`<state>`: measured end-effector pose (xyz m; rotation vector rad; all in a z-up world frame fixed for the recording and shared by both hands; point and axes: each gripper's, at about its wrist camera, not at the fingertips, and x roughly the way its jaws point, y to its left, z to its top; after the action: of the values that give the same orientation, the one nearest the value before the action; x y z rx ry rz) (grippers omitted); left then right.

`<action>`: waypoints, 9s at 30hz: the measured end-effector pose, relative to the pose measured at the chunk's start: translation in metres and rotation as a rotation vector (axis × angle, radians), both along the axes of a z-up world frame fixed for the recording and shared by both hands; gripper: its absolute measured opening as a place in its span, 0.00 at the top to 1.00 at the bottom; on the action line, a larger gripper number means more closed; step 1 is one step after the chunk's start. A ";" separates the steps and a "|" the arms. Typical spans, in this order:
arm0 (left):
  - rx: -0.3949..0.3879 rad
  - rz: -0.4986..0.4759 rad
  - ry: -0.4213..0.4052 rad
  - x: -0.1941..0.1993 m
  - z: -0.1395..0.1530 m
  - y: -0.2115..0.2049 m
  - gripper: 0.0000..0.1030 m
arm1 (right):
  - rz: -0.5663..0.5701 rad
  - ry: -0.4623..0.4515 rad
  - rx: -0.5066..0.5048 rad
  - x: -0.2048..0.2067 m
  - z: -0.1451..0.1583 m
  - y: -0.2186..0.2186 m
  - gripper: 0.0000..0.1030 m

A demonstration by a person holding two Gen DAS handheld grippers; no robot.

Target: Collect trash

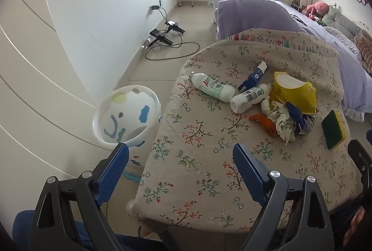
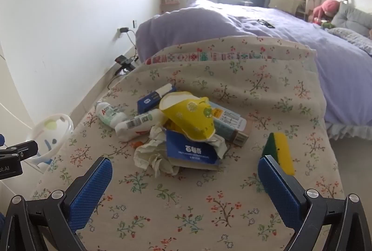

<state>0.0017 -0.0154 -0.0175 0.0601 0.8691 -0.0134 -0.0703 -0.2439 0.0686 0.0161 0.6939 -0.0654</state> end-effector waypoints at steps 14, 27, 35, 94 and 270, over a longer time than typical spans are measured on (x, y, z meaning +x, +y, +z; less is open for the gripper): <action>0.010 0.000 0.000 0.002 -0.001 0.000 0.10 | 0.003 0.002 -0.005 0.003 -0.003 -0.001 0.00; 0.016 -0.003 -0.001 -0.001 -0.001 -0.003 0.10 | 0.002 0.005 -0.009 0.003 -0.004 0.002 0.00; 0.018 -0.006 0.000 -0.001 -0.001 -0.004 0.10 | 0.000 0.005 -0.003 0.004 -0.006 0.001 0.00; 0.157 -0.485 0.359 0.183 -0.081 -0.157 0.54 | -0.148 0.517 0.067 0.119 -0.063 -0.161 0.00; -0.425 0.011 0.509 0.231 -0.101 -0.054 0.35 | 0.194 0.323 0.069 0.161 -0.033 -0.065 0.24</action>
<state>0.2324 -0.0695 -0.1186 -0.3601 1.3581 -0.2099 0.0906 -0.3085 0.0353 0.0045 1.0172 0.1451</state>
